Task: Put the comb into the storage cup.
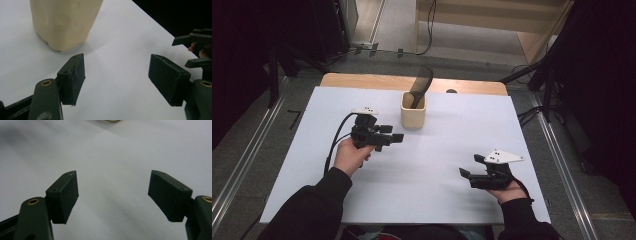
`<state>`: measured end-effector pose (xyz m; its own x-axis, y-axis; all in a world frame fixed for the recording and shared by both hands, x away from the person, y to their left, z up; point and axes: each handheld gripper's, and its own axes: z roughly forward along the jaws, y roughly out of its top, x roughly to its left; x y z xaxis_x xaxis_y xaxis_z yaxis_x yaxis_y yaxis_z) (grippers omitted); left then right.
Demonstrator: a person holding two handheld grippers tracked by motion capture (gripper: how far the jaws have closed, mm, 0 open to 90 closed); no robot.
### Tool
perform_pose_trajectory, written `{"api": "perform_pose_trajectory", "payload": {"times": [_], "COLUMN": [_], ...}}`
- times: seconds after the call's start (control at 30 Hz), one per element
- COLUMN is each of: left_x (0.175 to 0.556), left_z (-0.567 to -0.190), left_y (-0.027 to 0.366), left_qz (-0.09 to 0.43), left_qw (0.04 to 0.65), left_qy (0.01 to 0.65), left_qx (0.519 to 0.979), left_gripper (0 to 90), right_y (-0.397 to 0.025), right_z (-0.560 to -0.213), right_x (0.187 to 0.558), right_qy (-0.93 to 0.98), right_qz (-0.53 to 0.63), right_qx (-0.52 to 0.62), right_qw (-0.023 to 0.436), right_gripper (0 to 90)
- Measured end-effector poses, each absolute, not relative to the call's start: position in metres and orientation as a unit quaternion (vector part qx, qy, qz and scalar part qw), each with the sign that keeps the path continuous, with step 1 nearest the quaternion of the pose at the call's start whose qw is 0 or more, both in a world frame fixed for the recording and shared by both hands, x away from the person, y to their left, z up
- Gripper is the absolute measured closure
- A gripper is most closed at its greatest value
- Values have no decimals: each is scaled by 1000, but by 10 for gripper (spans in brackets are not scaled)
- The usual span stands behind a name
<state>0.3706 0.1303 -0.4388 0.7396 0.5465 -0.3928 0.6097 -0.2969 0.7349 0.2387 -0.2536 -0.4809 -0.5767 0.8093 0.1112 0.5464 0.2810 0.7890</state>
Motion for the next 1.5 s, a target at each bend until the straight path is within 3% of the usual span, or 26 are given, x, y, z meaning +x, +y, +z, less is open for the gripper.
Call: {"api": "perform_pose_trajectory", "payload": {"times": [0.47, 1.5], "left_x": [356, 319], "left_z": [-445, -451], "left_y": [136, 161], "left_qz": [-49, -31], "left_qw": [468, 454], "left_qy": [353, 343], "left_qx": [808, 822], "left_gripper": [304, 288], "right_y": [-254, -253], "right_z": [-482, -483], "right_x": [239, 240], "right_qy": [784, 786], "right_qz": [416, 415], "right_qx": [433, 431], "right_qw": [156, 152], "right_gripper": [225, 225]}}
